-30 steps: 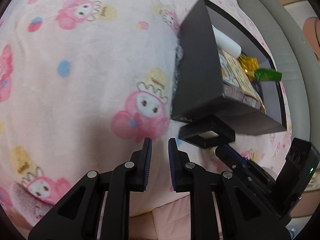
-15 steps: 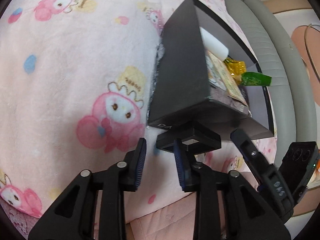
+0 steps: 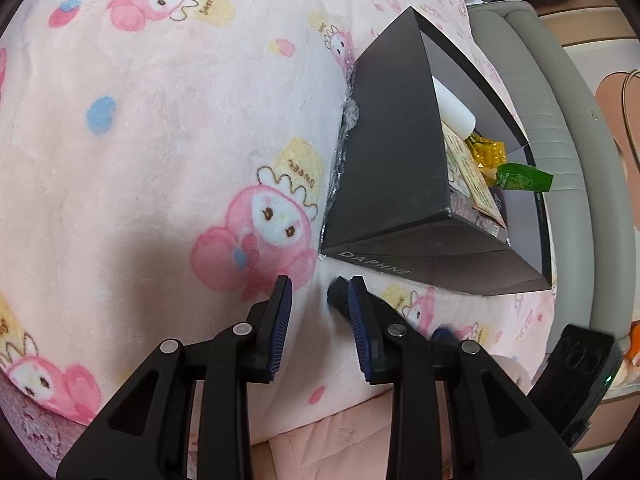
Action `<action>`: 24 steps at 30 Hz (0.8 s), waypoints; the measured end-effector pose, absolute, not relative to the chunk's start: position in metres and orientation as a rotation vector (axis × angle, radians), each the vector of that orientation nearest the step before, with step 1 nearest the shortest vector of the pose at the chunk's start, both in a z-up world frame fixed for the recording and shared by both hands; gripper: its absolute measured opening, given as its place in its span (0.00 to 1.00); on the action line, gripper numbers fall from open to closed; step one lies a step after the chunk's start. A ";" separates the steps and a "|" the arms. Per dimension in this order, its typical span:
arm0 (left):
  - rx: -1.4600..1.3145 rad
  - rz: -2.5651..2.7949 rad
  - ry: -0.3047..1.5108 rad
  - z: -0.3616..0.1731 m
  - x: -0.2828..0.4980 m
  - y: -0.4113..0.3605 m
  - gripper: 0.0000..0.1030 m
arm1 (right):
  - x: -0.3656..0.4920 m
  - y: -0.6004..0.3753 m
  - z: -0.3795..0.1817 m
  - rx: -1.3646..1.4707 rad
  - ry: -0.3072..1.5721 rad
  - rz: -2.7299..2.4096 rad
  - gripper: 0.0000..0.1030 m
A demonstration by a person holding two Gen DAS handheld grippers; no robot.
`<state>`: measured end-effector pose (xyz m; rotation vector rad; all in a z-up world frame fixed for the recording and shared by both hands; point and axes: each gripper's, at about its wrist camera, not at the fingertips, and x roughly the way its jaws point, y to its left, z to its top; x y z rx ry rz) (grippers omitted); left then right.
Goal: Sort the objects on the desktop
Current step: 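Carry the black frame with the left tool into the box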
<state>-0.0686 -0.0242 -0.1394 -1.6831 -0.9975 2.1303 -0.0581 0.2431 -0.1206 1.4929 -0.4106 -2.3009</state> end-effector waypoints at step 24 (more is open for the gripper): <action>-1.852 1.996 -0.862 -0.166 -0.080 0.012 0.27 | -0.045 0.224 -0.163 1.667 -0.268 -2.278 0.33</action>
